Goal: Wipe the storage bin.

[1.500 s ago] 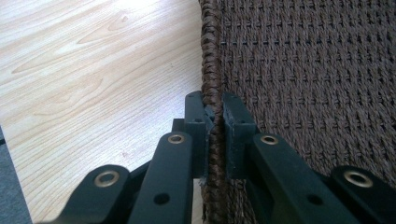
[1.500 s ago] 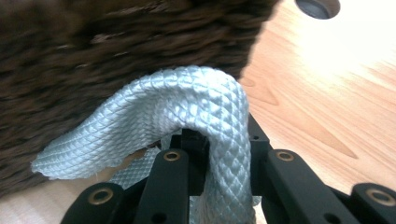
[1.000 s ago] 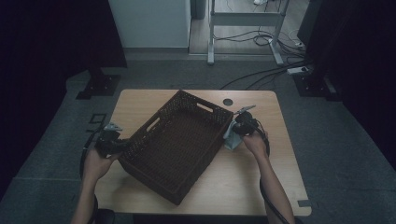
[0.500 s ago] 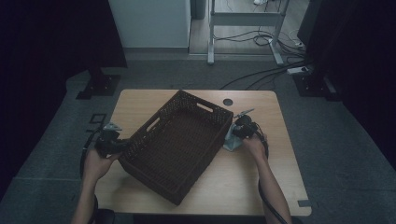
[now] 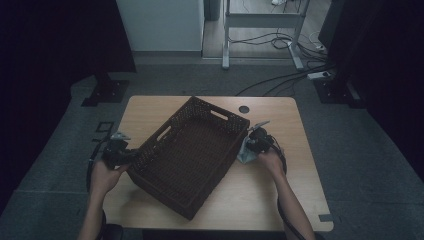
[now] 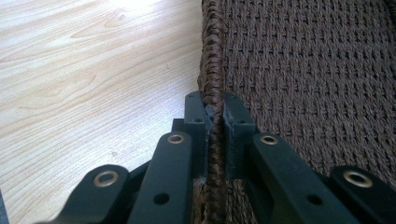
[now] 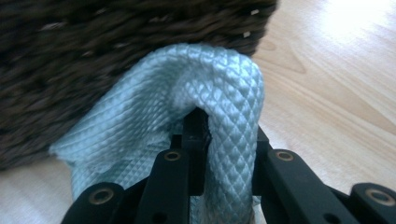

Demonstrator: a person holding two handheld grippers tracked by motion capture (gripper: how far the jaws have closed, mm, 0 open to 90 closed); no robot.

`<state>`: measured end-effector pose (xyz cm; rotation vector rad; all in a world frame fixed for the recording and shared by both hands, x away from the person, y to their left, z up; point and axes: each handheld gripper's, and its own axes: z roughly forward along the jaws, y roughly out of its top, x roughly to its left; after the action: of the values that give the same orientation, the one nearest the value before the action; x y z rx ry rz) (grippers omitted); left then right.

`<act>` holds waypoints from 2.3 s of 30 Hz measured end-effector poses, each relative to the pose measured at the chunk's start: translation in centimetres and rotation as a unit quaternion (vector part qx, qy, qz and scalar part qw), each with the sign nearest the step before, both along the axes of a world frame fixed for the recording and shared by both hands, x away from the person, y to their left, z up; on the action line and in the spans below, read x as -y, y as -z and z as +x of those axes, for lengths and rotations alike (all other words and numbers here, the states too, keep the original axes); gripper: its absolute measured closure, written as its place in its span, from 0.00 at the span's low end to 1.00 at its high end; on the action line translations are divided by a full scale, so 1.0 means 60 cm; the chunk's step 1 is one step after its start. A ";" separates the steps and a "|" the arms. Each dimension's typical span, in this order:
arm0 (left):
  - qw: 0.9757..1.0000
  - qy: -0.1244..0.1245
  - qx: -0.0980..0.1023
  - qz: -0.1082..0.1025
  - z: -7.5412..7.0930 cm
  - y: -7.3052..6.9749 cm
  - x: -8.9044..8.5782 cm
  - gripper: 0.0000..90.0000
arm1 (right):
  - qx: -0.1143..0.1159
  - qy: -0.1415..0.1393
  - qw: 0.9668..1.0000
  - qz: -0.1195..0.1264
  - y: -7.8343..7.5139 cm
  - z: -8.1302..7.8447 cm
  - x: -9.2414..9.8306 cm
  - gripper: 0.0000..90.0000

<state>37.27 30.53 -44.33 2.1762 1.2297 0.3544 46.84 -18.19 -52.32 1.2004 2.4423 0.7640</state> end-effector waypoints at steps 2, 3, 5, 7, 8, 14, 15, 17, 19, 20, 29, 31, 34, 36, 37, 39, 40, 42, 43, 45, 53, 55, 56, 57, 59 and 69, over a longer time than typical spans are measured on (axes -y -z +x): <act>1.000 -0.001 0.000 0.001 0.000 0.000 0.000 0.92 | -0.002 -0.009 1.000 -0.003 -0.001 -0.007 -0.006 0.84; 1.000 -0.001 0.000 0.000 0.000 0.000 0.000 0.92 | -0.001 -0.012 1.000 -0.007 -0.001 -0.011 -0.009 0.84; 1.000 -0.002 0.000 -0.001 0.000 0.000 0.000 0.92 | 0.000 -0.016 1.000 -0.011 -0.002 -0.016 -0.015 0.84; 1.000 -0.002 0.000 -0.002 -0.001 0.000 0.000 0.92 | -0.001 -0.018 1.000 -0.012 -0.002 -0.020 -0.018 0.84; 1.000 -0.003 0.000 -0.002 -0.001 0.000 0.000 0.92 | -0.001 -0.020 1.000 -0.012 -0.002 -0.023 -0.019 0.84; 1.000 -0.005 0.001 -0.002 -0.002 0.000 0.000 0.92 | -0.003 -0.035 0.999 -0.011 -0.004 -0.041 -0.031 0.83; 1.000 -0.006 0.001 -0.003 -0.002 0.000 0.000 0.92 | -0.003 -0.039 0.999 -0.012 -0.005 -0.044 -0.033 0.83; 1.000 -0.006 0.001 -0.003 -0.002 0.000 0.000 0.92 | -0.001 -0.045 0.999 -0.015 -0.006 -0.050 -0.038 0.83; 1.000 -0.006 0.001 -0.003 -0.002 0.000 0.000 0.92 | 0.000 -0.049 0.999 -0.016 -0.007 -0.056 -0.042 0.83; 1.000 -0.006 0.001 -0.003 -0.002 0.000 0.000 0.92 | 0.000 -0.051 0.999 -0.016 -0.007 -0.058 -0.043 0.83; 1.000 -0.007 0.001 -0.003 -0.003 0.000 0.001 0.92 | -0.005 -0.071 0.997 -0.009 -0.010 -0.083 -0.058 0.83; 1.000 -0.007 0.000 -0.003 -0.003 0.000 0.001 0.92 | -0.006 -0.083 0.997 -0.006 -0.010 -0.089 -0.063 0.83; 1.000 -0.009 0.000 -0.004 -0.003 0.000 0.001 0.92 | -0.004 -0.092 0.996 -0.011 -0.011 -0.100 -0.072 0.83; 1.000 -0.009 0.000 -0.004 -0.003 0.000 0.001 0.92 | -0.004 -0.096 0.995 -0.013 -0.011 -0.106 -0.075 0.83; 1.000 -0.009 0.000 -0.004 -0.003 0.000 0.001 0.92 | -0.006 -0.097 0.995 -0.011 -0.010 -0.109 -0.076 0.83; 1.000 -0.009 0.000 -0.005 -0.003 0.000 0.000 0.92 | -0.008 -0.102 0.995 -0.005 -0.009 -0.115 -0.077 0.83; 1.000 -0.009 0.000 -0.005 -0.003 0.000 0.000 0.92 | -0.007 -0.104 0.995 -0.003 -0.009 -0.118 -0.079 0.83; 1.000 -0.009 0.000 -0.005 -0.003 0.000 0.001 0.92 | -0.007 -0.108 0.994 -0.006 -0.009 -0.124 -0.084 0.83; 1.000 -0.009 0.000 -0.005 -0.003 0.000 0.000 0.92 | -0.007 -0.108 0.994 -0.008 -0.009 -0.127 -0.086 0.83; 1.000 -0.009 0.000 -0.005 -0.003 0.000 0.000 0.92 | -0.008 -0.112 0.994 -0.004 -0.009 -0.132 -0.087 0.83; 1.000 -0.011 0.001 -0.004 -0.004 0.001 0.001 0.92 | -0.009 -0.131 0.991 -0.001 -0.010 -0.159 -0.104 0.83; 1.000 -0.011 0.001 -0.004 -0.004 0.000 0.001 0.92 | -0.013 -0.137 0.990 0.007 -0.009 -0.163 -0.104 0.83; 1.000 -0.011 0.001 -0.004 -0.005 0.000 0.001 0.92 | -0.014 -0.139 0.990 0.012 -0.009 -0.167 -0.105 0.83; 1.000 -0.012 0.001 -0.004 -0.005 0.000 0.001 0.92 | -0.015 -0.141 0.990 0.012 -0.009 -0.170 -0.107 0.83; 1.000 -0.013 0.002 -0.004 -0.006 0.001 0.001 0.92 | -0.014 -0.149 0.989 0.011 -0.010 -0.178 -0.114 0.83; 1.000 -0.021 0.007 0.010 -0.011 0.000 0.007 0.92 | -0.013 -0.171 0.985 0.017 -0.013 -0.207 -0.132 0.83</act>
<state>36.63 30.08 -44.32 2.1641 1.2712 0.3998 34.45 -10.30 -51.55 0.8135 2.7041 0.8877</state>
